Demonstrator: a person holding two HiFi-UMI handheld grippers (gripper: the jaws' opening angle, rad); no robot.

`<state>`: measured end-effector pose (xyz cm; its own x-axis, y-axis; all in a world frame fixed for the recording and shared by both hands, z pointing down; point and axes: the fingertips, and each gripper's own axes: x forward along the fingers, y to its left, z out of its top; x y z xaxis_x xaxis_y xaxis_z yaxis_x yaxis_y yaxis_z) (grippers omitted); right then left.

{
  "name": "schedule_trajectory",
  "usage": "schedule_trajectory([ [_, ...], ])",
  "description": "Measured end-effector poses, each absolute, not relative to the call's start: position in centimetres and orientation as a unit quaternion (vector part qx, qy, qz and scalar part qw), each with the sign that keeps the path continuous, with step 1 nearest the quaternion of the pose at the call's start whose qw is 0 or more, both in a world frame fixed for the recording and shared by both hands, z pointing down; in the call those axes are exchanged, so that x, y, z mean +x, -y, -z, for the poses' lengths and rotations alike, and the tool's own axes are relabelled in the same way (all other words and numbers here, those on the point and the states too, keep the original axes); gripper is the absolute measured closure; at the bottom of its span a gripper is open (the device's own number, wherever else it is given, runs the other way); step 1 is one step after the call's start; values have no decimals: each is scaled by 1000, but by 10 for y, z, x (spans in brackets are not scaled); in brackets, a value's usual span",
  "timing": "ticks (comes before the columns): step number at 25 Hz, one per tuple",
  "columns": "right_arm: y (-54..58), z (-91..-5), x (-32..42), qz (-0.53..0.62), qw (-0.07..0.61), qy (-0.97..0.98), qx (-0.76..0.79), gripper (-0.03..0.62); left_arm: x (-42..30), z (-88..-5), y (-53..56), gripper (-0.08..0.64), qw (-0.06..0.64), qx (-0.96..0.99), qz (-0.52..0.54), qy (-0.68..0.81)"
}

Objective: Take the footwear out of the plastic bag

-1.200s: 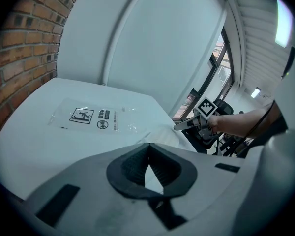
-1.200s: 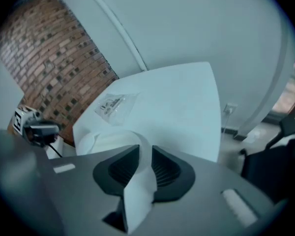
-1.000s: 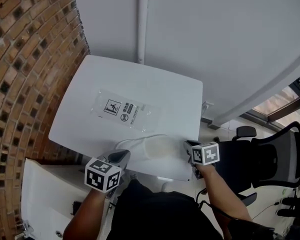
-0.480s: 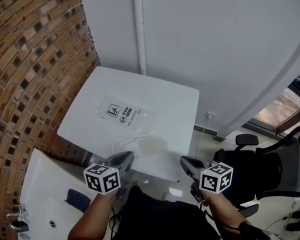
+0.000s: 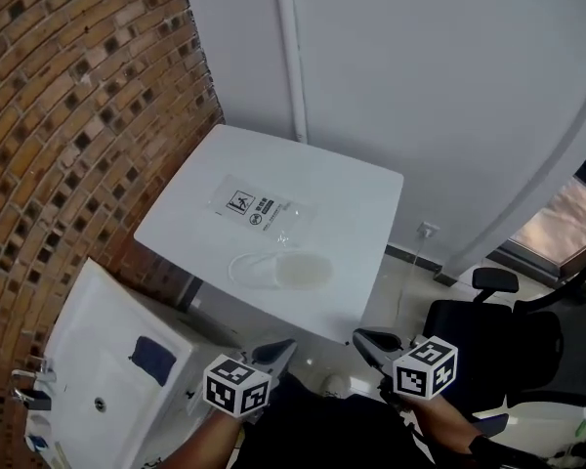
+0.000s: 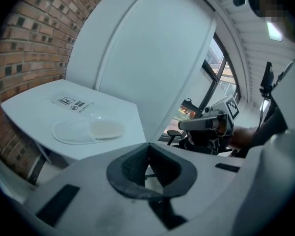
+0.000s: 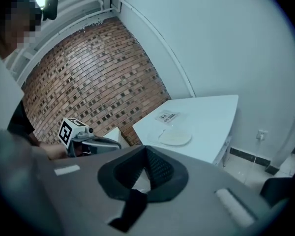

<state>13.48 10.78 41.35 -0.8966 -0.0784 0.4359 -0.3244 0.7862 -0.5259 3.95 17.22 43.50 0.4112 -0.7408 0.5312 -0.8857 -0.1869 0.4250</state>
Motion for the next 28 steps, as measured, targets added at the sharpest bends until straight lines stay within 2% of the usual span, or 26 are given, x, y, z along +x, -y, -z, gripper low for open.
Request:
schedule_trajectory([
  [11,-133,-393,119,-272,198,934,120,591,-7,-401,-199,554,320,741,-130,576],
  [28,-188,-376,87,-258,190,920,226,591,-54,-391,-236,554,303,784,-129,526],
])
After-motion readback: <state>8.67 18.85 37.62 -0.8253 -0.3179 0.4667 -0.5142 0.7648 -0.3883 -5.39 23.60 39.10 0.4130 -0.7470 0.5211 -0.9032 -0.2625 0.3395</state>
